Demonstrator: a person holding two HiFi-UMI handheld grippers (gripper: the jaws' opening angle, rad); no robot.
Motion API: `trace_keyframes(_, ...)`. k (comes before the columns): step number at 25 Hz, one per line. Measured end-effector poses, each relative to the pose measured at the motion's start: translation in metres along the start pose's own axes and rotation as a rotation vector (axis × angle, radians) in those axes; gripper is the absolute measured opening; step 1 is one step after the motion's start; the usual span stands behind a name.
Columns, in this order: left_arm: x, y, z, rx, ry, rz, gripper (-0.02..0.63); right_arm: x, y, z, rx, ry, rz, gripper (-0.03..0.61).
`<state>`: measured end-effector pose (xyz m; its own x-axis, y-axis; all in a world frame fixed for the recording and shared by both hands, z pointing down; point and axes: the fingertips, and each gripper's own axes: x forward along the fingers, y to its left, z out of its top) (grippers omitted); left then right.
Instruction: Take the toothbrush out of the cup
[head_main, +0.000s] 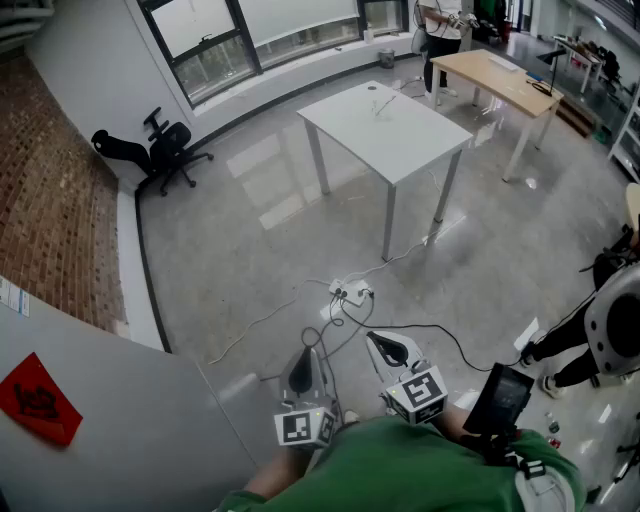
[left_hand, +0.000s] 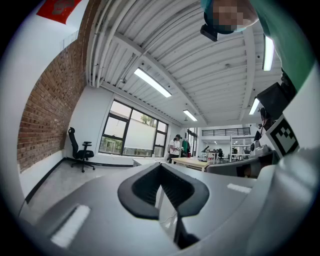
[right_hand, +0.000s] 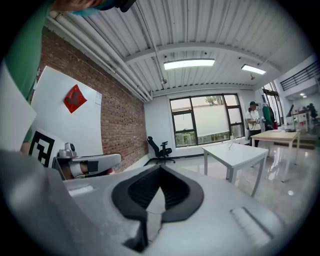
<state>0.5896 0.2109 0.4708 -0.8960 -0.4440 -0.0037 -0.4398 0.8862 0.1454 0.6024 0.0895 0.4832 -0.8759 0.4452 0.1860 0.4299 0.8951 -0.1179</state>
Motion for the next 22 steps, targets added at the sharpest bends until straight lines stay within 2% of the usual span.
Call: trace_keyframes(22, -0.017, 0.013, 0.002, -0.009, -0.002, 0.031, 0.005, 0.0, 0.015, 0.001, 0.024, -0.013, 0.012, 0.0)
